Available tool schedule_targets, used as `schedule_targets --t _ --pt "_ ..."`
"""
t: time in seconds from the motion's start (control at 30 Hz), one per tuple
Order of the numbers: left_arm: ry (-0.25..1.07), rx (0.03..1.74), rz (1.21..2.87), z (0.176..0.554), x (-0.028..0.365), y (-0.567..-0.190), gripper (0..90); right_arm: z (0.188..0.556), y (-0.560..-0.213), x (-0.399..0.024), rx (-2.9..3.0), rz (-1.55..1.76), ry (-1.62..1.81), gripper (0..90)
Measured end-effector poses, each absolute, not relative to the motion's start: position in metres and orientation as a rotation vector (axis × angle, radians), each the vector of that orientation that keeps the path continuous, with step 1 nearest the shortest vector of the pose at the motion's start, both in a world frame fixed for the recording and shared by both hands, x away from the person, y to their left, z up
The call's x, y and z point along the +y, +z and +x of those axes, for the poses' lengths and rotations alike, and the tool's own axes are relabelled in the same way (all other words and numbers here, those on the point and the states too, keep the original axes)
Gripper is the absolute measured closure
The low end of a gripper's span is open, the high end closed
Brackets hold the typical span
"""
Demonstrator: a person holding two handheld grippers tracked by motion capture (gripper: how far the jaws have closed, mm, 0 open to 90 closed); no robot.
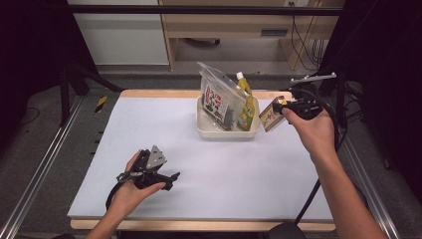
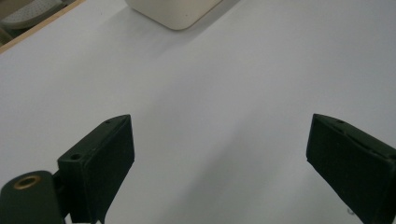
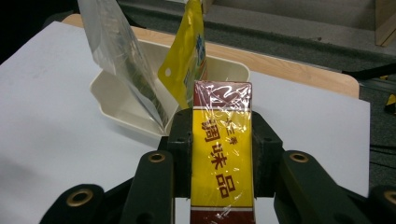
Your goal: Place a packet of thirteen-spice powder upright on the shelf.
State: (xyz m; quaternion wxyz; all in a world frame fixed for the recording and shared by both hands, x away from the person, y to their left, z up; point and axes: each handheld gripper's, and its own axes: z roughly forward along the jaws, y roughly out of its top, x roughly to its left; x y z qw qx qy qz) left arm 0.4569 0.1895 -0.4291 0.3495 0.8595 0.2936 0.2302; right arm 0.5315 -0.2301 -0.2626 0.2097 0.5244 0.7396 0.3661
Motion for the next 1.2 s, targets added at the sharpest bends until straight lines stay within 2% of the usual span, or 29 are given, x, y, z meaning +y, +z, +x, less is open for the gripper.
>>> schedule_targets --t 0.43,1.2 --pt "0.641 0.809 2.251 0.452 0.202 -0.438 6.9 0.553 -0.249 -0.226 2.03 1.482 1.002 67.9" --pt "0.66 0.875 2.242 0.449 0.219 -0.442 6.9 0.579 -0.247 -0.215 1.988 1.528 0.941 67.9"
